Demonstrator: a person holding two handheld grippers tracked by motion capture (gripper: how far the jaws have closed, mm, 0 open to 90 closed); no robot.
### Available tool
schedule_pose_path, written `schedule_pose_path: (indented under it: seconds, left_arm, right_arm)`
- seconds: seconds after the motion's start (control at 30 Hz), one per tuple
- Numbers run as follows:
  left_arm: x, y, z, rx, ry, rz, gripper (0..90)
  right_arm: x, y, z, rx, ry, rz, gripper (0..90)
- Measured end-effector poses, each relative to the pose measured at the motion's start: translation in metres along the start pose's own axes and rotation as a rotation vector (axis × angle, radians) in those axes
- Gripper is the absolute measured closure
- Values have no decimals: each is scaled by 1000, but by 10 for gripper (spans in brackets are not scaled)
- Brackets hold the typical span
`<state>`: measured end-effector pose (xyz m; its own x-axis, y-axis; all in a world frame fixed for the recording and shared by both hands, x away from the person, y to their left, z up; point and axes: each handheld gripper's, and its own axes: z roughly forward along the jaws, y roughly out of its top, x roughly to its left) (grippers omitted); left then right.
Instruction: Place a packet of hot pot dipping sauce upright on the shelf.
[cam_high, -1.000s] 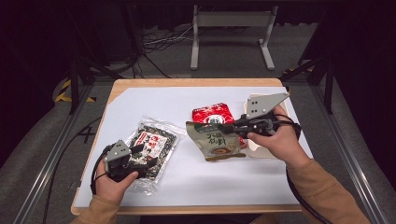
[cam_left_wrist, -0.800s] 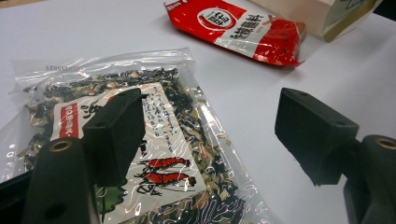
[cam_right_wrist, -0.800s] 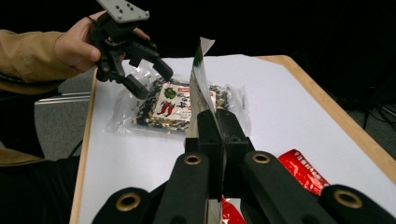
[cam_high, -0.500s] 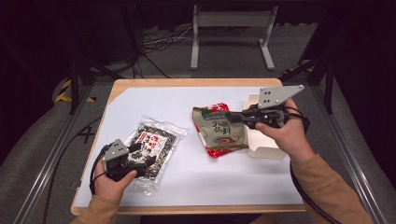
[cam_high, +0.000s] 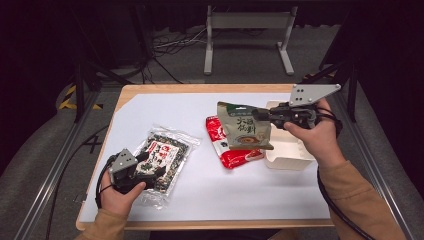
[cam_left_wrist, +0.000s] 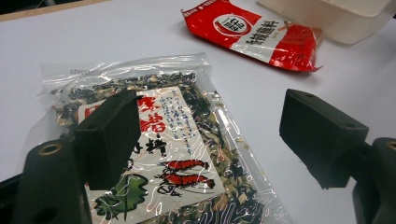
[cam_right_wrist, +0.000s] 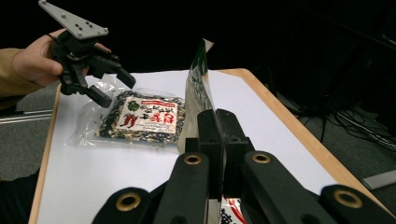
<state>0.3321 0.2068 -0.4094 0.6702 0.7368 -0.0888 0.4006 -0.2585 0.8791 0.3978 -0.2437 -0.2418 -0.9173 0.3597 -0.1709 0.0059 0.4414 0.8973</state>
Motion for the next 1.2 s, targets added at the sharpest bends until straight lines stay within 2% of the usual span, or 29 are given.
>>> schedule_pose_path:
  seconds: [0.33, 0.37, 0.7, 0.87, 1.07, 1.2]
  left_arm:
    - [0, -3, -2, 3, 9, -17, 211]
    - [0, -4, -3, 6, 14, -17, 211]
    - [1, -6, -7, 8, 23, -22, 211]
    - [1, -9, -9, -1, 29, -30, 208]
    - [-1, -11, -12, -5, 36, -13, 200]
    - [-2, -13, -14, -7, 40, -19, 192]
  right_arm:
    - [-20, -2, -17, -15, -56, 4, 893]
    - [-25, -1, -21, -15, -66, 7, 894]
    - [-45, -5, -30, -24, -110, 19, 893]
    - [-56, -9, -35, -36, -120, 19, 894]
    - [-67, -11, -39, -50, -133, 15, 893]
    - [-74, -11, -40, -49, -144, 12, 893]
